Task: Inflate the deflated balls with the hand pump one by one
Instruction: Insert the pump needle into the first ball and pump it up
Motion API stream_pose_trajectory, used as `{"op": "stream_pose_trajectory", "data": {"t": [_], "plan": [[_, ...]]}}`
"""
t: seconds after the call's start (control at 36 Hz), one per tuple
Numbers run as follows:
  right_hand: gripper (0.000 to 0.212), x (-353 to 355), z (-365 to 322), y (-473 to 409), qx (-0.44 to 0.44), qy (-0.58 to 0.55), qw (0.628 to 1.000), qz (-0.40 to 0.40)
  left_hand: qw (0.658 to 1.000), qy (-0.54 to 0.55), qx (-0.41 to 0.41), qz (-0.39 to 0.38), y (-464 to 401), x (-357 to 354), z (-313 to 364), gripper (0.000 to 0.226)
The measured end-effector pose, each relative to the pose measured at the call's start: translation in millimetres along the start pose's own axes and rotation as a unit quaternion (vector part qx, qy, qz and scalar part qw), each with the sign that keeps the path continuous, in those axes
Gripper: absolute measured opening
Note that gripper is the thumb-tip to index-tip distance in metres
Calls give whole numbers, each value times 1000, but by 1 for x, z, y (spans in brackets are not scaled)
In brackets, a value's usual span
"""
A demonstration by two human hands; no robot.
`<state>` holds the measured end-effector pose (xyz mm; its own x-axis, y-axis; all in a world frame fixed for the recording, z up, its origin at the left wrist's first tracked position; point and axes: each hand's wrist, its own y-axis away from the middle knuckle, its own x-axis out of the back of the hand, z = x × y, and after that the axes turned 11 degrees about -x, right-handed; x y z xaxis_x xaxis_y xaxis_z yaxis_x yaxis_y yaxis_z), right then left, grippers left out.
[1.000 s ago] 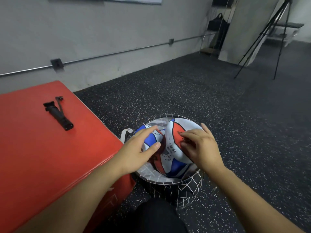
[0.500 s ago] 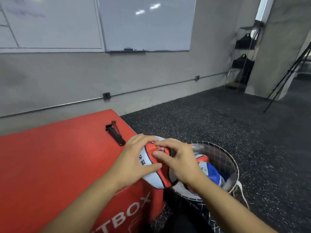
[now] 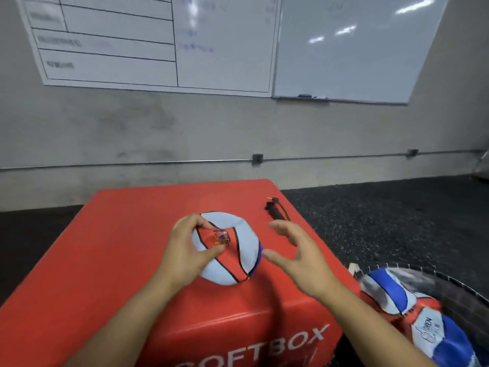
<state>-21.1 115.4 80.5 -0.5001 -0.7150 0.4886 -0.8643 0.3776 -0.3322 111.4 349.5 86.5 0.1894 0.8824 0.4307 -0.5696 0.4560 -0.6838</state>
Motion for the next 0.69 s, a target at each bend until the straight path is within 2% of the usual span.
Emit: {"op": "stream_pose_trajectory", "data": {"t": [0.17, 0.33, 0.44, 0.58, 0.69], "plan": [[69, -57, 30, -24, -18, 1, 997, -69, 998, 2, 57, 20, 5, 0, -56, 33], [112, -103, 45, -61, -1, 8, 988, -154, 991, 30, 113, 65, 3, -13, -100, 35], [132, -125, 59, -83, 24, 43, 985, -165, 979, 52, 165, 108, -6, -18, -119, 32], [131, -129, 68, -104, 51, 55, 980, -182, 974, 67, 182, 113, -17, -15, -125, 27], [122, -123, 72, -104, 54, 20, 987, -150, 976, 72, 176, 108, -18, -8, -122, 26]]}}
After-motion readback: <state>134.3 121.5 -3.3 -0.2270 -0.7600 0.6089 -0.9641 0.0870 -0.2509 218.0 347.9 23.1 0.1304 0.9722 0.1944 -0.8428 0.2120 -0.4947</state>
